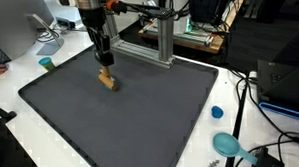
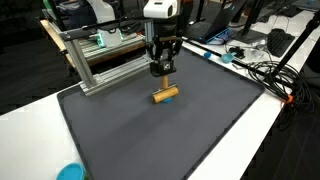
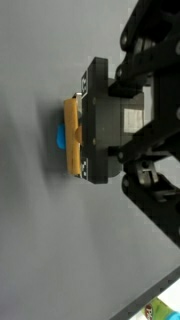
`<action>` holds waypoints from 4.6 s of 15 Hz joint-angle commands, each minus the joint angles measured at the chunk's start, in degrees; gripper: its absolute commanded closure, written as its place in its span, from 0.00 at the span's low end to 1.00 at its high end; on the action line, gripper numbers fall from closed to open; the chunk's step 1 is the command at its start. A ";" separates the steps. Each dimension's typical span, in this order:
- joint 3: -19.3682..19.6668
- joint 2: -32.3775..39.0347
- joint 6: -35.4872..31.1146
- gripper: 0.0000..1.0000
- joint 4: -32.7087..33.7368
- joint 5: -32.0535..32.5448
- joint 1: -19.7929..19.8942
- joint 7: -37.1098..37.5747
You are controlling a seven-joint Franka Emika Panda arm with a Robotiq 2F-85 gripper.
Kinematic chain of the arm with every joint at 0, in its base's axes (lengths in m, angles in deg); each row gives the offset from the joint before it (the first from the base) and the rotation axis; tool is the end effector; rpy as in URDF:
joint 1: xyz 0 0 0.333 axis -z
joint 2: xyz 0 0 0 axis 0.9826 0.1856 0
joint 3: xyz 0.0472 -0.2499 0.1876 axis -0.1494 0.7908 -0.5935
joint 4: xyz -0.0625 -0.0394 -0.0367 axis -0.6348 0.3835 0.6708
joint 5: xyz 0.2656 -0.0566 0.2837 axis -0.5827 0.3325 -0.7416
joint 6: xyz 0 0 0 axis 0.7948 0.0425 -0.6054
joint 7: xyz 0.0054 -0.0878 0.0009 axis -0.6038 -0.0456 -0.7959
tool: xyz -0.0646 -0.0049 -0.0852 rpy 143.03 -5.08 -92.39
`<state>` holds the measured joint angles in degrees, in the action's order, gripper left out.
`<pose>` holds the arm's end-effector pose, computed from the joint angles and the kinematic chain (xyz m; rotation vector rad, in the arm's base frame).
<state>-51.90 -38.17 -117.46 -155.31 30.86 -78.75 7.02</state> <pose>0.5983 -0.0522 0.3189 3.0421 -0.4332 0.1857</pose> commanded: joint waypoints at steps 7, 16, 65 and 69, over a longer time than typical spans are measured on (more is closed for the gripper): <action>0.37 0.79 5.27 0.78 -1.66 3.18 -0.44 -3.90; -0.04 1.66 10.14 0.78 -0.59 3.40 -0.31 -5.45; -0.01 -9.37 4.17 0.78 -4.86 -4.41 2.32 -6.14; -0.42 -12.28 4.54 0.78 -7.86 -6.14 2.37 -7.96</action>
<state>-51.72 -46.32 -112.76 -159.57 26.65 -76.89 1.54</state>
